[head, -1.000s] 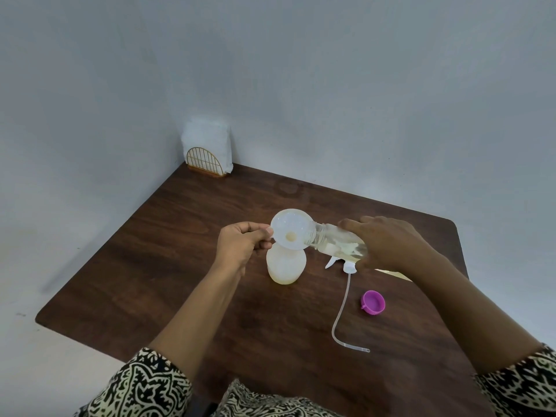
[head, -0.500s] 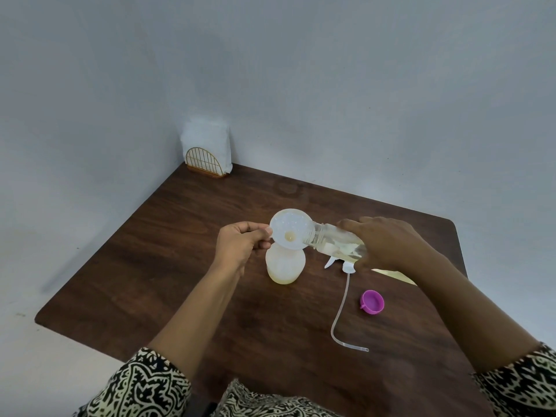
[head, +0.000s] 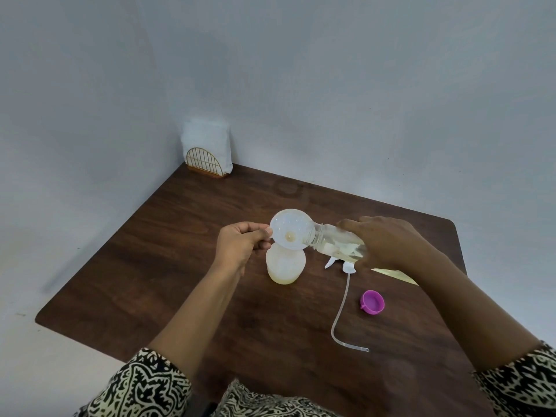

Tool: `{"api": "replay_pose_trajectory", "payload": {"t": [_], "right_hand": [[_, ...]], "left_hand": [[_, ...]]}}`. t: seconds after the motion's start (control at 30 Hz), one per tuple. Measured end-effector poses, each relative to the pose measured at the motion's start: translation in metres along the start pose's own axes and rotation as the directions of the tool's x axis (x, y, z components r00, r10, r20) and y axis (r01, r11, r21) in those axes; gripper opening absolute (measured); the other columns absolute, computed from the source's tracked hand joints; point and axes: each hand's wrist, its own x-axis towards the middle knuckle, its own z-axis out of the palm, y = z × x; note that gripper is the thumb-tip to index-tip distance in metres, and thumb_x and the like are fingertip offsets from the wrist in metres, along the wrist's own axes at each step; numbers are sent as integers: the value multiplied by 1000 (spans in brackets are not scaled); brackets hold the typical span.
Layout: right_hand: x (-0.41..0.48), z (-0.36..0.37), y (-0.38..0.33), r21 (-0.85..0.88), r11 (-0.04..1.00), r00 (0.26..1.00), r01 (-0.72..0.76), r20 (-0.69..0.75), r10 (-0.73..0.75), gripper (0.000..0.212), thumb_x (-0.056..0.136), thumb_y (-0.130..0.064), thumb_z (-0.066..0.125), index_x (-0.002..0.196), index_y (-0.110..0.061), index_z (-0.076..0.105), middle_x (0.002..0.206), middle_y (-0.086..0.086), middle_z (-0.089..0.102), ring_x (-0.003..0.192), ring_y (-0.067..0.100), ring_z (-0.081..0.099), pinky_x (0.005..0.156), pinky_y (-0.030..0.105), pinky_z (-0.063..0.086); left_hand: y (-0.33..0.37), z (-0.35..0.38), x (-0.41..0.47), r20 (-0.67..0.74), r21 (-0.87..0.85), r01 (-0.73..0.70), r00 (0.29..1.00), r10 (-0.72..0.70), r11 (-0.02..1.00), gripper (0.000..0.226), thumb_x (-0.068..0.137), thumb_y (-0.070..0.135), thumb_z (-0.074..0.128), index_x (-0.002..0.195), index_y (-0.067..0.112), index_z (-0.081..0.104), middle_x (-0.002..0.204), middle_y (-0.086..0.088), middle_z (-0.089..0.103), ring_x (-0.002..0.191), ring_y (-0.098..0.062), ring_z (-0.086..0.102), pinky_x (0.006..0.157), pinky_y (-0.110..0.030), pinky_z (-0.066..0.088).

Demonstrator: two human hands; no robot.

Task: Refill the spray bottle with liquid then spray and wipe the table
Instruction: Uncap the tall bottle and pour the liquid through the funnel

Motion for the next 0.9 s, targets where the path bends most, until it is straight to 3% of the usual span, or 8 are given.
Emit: {"api": "replay_pose_trajectory", "payload": {"t": [0.2, 0.9], "right_hand": [[-1, -1, 0, -8, 1000, 1000, 5, 7, -4, 70, 72, -44, 70, 132, -39, 35, 104, -9, 59, 89, 13, 56, 56, 23, 33], [1, -2, 1, 5, 1000, 1000, 0, 19, -1, 70, 69, -42, 70, 131, -40, 37, 103, -10, 60, 90, 14, 57, 61, 25, 40]], "left_hand": [[-1, -1, 1, 0, 1, 1, 1000, -1, 1000, 4, 80, 6, 75, 79, 9, 73, 64, -4, 72, 53, -8, 62, 58, -24, 54], [-1, -1, 2, -4, 8, -1, 1000, 1, 1000, 4, 80, 5, 74, 81, 9, 73, 66, -5, 72, 54, -9, 62, 58, -24, 52]]}}
